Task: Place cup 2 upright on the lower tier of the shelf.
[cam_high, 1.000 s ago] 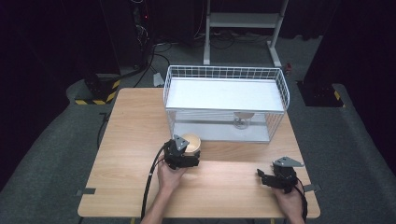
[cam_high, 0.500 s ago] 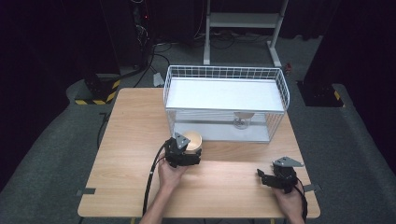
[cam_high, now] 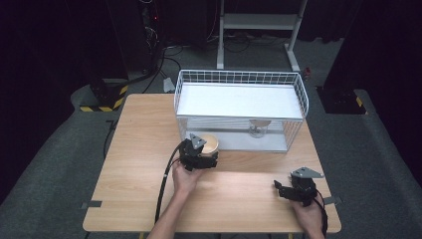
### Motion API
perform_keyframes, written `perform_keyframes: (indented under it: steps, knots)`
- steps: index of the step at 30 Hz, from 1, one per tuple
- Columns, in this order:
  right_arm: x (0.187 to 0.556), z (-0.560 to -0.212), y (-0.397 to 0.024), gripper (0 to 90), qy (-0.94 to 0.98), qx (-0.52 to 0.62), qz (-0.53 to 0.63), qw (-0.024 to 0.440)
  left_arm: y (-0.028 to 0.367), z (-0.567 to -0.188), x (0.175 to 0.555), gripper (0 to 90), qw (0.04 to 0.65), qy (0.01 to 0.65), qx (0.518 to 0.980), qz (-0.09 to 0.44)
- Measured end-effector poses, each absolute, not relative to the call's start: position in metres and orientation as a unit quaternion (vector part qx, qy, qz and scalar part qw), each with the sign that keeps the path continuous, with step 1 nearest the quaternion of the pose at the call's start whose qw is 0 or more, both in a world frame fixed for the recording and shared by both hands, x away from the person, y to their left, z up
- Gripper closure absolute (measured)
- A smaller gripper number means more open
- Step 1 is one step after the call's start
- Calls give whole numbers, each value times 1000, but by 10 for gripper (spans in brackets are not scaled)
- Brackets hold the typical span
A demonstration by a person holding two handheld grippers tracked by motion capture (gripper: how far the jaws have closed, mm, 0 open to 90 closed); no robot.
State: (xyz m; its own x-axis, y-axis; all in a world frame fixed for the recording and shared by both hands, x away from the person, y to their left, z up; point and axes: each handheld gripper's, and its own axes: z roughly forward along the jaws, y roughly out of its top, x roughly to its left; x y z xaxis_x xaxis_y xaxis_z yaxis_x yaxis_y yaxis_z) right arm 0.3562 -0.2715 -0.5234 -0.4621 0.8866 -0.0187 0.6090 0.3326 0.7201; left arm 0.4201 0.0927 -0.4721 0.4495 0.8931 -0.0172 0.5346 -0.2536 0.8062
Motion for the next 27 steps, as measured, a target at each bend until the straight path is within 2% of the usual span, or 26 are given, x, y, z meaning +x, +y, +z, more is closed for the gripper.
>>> perform_keyframes:
  steps: [27]
  knots:
    - [356, -524, -272, 249, 789, 474, 330, 210, 82, -473, 454, 97, 368, 481, 760, 236]
